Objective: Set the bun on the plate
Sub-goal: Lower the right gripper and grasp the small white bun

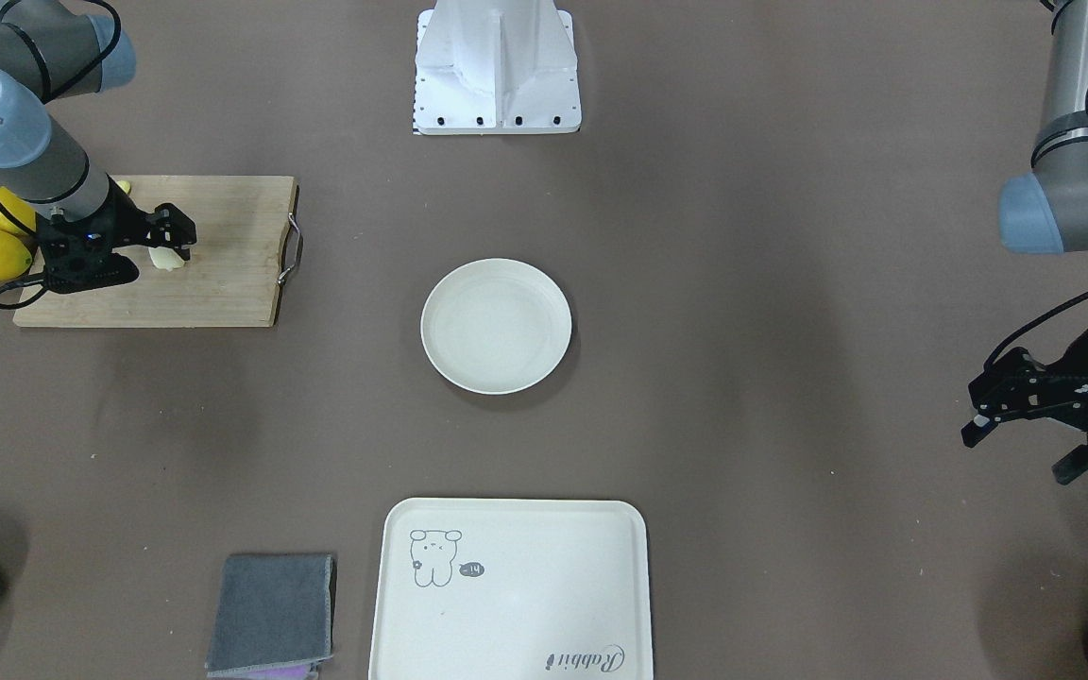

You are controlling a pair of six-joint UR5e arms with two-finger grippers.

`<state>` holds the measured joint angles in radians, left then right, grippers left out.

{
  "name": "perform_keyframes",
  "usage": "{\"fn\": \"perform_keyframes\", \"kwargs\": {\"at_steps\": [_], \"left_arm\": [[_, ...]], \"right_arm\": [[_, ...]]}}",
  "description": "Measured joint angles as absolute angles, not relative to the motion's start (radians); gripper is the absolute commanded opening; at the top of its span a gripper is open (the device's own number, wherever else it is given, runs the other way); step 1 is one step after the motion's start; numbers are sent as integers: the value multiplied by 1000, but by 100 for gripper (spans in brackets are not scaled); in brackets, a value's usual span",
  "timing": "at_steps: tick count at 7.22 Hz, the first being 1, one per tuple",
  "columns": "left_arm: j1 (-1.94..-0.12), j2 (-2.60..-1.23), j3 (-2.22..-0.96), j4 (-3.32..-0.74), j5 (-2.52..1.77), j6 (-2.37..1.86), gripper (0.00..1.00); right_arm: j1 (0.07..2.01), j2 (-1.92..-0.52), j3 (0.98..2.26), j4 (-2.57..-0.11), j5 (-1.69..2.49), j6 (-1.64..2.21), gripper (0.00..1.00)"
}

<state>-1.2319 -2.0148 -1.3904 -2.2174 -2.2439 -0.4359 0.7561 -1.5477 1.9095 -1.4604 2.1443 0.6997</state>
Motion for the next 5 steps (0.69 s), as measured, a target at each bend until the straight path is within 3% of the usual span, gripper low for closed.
{"fn": "perform_keyframes", "kwargs": {"at_steps": [1, 3, 4, 5], "left_arm": [[-1230, -2015, -1391, -2220, -2220, -436, 97], [-1226, -2016, -1391, -2222, -2198, -436, 97], [-1225, -2017, -1390, -2222, -2195, -435, 97], [-1223, -2019, -1388, -2221, -2194, -435, 97]], "right_arm": [[739, -1549, 1910, -1460, 2143, 701, 96], [718, -1554, 1910, -1460, 2142, 702, 75], [714, -1559, 1911, -1460, 2142, 702, 52], [713, -1566, 1912, -1460, 2142, 703, 20]]}}
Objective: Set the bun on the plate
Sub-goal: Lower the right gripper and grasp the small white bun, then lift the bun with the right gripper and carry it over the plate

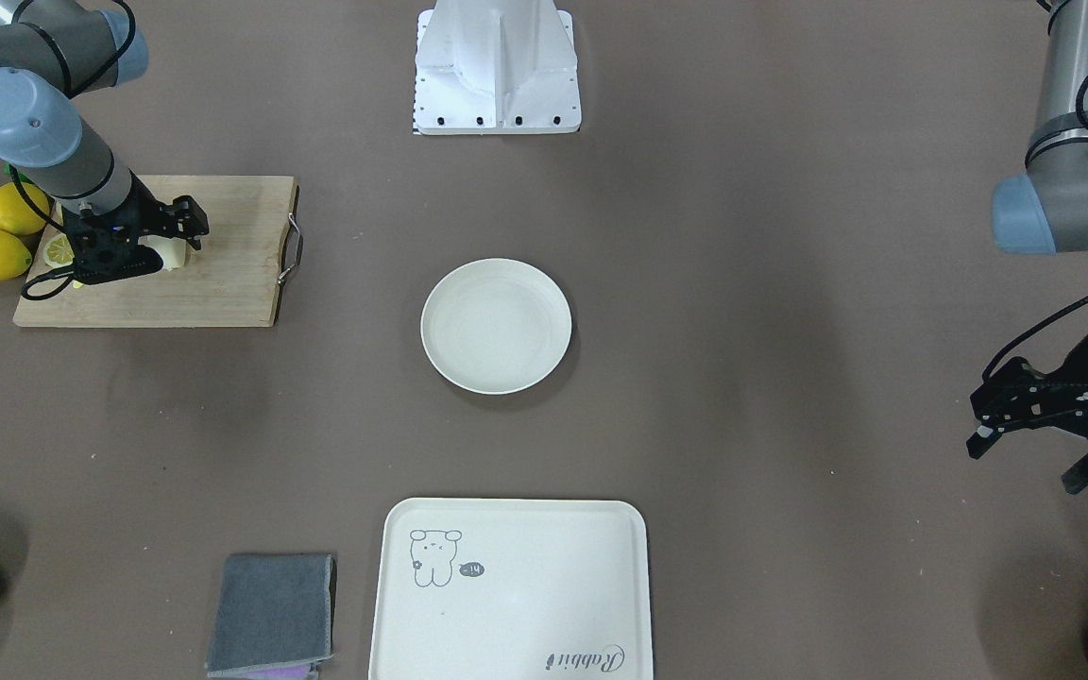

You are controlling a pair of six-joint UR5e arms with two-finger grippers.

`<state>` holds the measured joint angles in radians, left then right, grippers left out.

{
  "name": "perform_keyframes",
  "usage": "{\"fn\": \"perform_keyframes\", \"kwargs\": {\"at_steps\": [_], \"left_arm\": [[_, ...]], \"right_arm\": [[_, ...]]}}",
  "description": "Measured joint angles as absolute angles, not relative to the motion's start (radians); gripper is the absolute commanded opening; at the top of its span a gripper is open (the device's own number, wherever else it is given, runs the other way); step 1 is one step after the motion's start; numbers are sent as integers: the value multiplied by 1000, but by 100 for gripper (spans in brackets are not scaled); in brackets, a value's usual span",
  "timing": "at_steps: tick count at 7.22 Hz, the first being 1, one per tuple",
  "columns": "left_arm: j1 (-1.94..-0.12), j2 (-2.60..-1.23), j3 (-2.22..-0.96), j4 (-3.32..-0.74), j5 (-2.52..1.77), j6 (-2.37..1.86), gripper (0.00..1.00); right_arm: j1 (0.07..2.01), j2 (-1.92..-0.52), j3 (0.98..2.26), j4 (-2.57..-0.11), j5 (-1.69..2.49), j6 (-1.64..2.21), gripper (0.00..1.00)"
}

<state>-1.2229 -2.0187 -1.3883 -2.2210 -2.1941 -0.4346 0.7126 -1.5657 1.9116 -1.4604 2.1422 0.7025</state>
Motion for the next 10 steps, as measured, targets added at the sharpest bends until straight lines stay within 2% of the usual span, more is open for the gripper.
{"fn": "perform_keyframes", "kwargs": {"at_steps": [1, 6, 10], "left_arm": [[-1222, -2022, -1387, -2220, -2194, -434, 97], [-1223, -2023, -1393, -2220, -2193, -435, 97], [-1208, -2027, -1404, -2219, -2194, -438, 97]], "right_arm": [[712, -1570, 1912, -1461, 2142, 703, 0], [727, -1562, 1940, -1461, 2119, 697, 0], [812, -1419, 1895, -1463, 2123, 689, 0]]}}
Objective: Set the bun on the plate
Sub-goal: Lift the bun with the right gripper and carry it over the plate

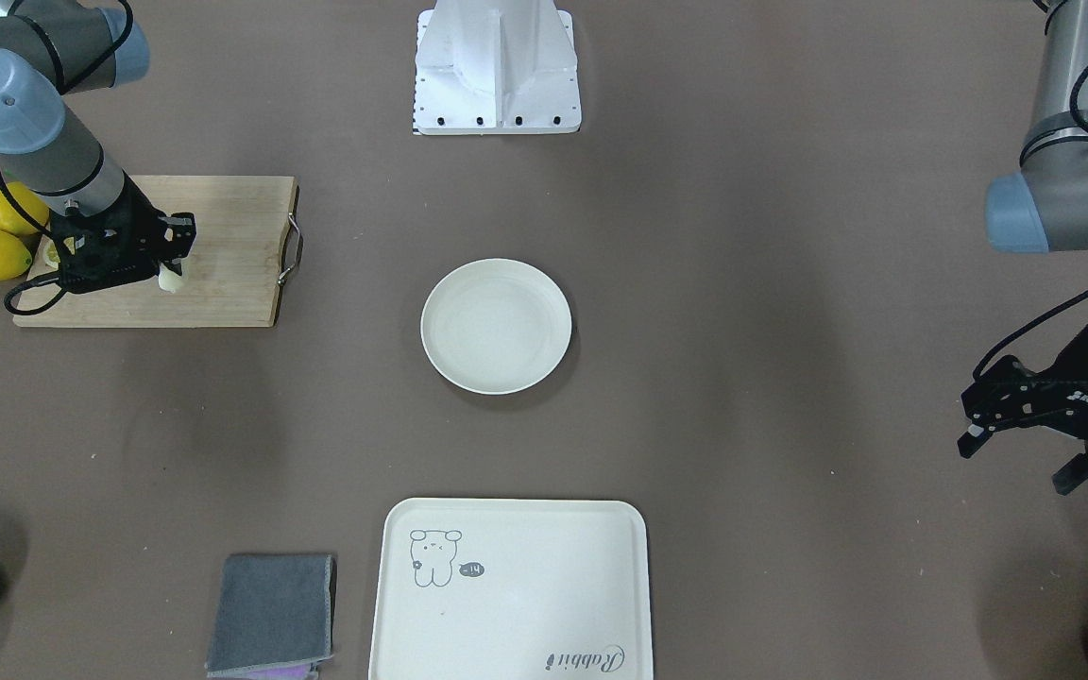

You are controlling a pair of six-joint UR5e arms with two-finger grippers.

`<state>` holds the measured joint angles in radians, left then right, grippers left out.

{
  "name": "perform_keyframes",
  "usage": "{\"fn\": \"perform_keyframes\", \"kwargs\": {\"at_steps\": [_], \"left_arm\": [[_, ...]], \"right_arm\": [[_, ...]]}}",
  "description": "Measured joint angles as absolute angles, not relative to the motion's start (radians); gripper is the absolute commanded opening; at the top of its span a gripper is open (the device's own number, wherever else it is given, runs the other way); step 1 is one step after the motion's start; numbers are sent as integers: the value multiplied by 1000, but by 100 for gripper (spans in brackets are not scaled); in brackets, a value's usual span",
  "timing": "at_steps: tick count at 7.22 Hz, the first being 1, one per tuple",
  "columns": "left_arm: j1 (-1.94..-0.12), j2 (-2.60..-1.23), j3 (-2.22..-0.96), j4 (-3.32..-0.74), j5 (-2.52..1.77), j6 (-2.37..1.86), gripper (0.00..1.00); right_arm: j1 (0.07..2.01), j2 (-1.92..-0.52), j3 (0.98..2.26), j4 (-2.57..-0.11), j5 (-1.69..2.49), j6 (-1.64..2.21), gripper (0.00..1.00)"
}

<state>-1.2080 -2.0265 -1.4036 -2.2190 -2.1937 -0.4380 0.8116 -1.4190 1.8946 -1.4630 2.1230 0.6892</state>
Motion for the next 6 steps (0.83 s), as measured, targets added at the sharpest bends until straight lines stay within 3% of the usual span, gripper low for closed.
{"fn": "perform_keyframes", "kwargs": {"at_steps": [6], "left_arm": [[-1188, -2072, -1392, -2216, -2141, -452, 97]], "right_arm": [[887, -1107, 1792, -1459, 2128, 703, 0]]}}
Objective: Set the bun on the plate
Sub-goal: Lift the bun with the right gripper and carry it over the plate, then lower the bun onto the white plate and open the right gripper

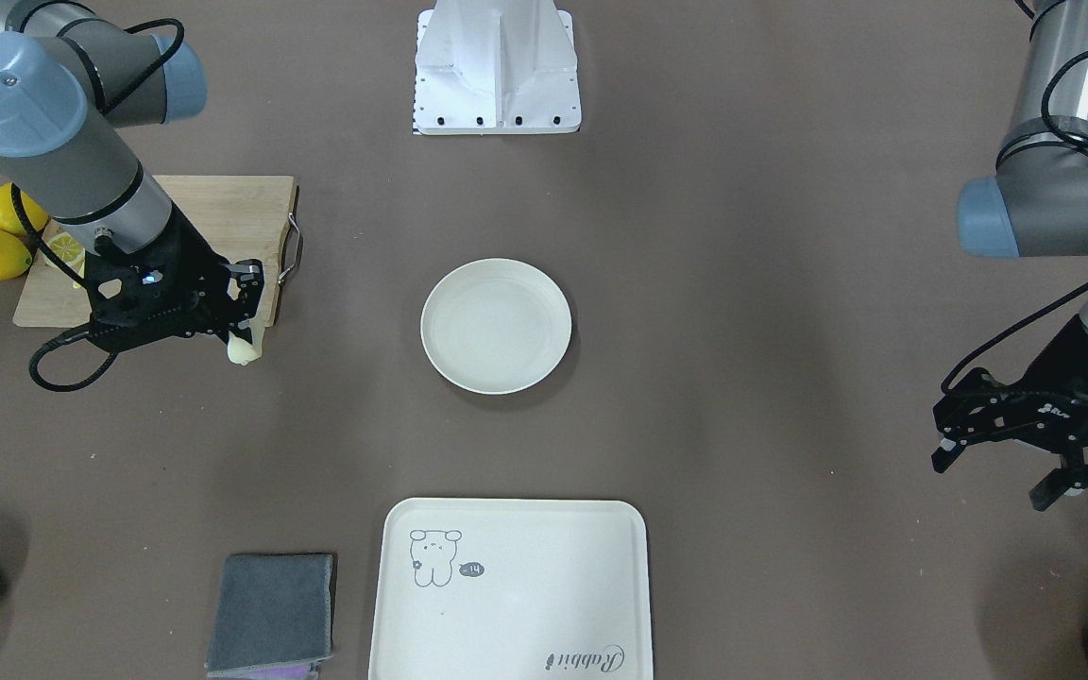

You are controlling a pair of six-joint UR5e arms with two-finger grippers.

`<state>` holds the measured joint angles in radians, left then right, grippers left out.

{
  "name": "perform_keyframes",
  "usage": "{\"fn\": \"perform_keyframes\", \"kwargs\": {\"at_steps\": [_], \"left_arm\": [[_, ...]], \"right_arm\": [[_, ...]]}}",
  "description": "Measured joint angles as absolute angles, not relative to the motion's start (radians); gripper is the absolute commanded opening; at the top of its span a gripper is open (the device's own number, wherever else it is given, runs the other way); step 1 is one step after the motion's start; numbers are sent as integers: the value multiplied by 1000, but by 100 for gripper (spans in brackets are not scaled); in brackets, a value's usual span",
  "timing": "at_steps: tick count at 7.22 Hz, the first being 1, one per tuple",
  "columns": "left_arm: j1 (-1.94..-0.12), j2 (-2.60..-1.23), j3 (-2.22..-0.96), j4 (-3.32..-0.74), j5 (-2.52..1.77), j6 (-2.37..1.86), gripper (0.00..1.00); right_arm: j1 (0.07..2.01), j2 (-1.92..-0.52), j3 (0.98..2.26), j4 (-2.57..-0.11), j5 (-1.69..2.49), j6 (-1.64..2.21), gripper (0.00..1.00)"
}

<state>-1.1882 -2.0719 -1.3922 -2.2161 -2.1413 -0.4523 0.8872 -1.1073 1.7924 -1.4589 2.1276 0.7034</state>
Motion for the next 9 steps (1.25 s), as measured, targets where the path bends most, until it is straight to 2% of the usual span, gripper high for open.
{"fn": "perform_keyframes", "kwargs": {"at_steps": [1, 4, 9], "left_arm": [[-1186, -2072, -1400, -2221, -2141, -455, 97], [-1180, -2063, -1411, -2226, -2141, -477, 97], [-1180, -2060, -1417, -2225, -2138, -543, 97]], "right_arm": [[885, -1071, 1768, -1439, 2128, 703, 0], [843, -904, 1561, -1329, 2135, 723, 0], [659, -841, 1527, -1233, 2068, 844, 0]]}}
